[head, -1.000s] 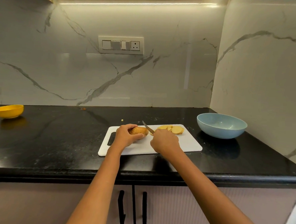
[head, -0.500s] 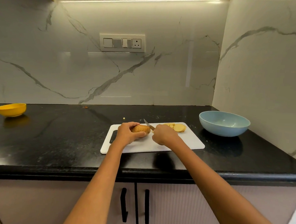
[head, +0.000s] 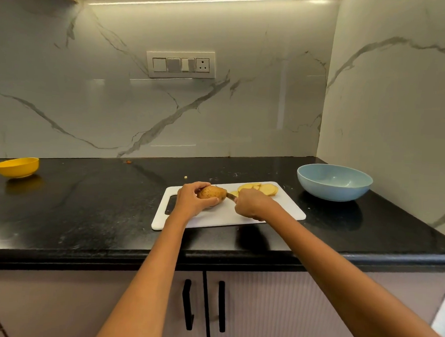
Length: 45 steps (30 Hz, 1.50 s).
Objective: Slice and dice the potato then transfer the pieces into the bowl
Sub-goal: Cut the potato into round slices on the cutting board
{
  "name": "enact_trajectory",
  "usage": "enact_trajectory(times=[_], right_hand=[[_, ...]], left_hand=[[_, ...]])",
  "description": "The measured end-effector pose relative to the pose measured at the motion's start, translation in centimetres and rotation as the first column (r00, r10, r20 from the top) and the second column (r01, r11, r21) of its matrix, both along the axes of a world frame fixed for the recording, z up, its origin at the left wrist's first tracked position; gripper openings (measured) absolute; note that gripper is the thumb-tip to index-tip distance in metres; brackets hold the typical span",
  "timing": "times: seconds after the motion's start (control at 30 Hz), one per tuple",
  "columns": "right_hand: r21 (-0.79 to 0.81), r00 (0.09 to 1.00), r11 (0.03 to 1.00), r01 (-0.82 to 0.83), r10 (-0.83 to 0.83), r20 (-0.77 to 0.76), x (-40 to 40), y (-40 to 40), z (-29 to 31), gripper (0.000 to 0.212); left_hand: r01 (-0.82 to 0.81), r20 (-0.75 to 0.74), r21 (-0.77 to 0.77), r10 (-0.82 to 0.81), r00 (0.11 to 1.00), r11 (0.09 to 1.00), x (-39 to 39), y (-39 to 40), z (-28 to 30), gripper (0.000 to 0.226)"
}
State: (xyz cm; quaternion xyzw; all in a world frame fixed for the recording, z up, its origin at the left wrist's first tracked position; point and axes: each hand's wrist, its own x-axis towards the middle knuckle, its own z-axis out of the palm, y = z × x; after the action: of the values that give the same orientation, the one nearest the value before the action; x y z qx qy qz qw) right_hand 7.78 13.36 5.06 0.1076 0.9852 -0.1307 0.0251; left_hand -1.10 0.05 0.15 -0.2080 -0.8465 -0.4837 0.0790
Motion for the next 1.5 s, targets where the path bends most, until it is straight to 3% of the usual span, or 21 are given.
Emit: enact_trajectory(times=[0.23,0.43,0.8,1.5], right_hand=[[0.103,1.0,0.995,-0.006,0.005,0.008,2.1,1.8,-0.3,0.026],[0.008,0.991,0.995,0.103,-0.102,-0.082,2.8,3.6,0.3,0.019],[-0.029,0.991,0.997,0.076,-0.079,-0.107,1.3,0.0,0.7,0.011],[-0.072,0.997,0.996,0.049,-0.053,-0.05,-0.5,-0.9,0.5,0.029]], left_hand=[[-0.034,0.004,0.02,0.034,0.999,0.999,-0.2,0.1,-0.3,0.057],[-0.012,0.01,0.019,0.012,1.0,1.0,-0.2,0.1,-0.2,0.056],[-0.031,0.028,0.048,0.03,0.999,0.998,-0.6,0.1,-0.4,0.054],[0.005,0.026,0.046,-0.006,1.0,0.999,-1.0,-0.2,-0.2,0.051]])
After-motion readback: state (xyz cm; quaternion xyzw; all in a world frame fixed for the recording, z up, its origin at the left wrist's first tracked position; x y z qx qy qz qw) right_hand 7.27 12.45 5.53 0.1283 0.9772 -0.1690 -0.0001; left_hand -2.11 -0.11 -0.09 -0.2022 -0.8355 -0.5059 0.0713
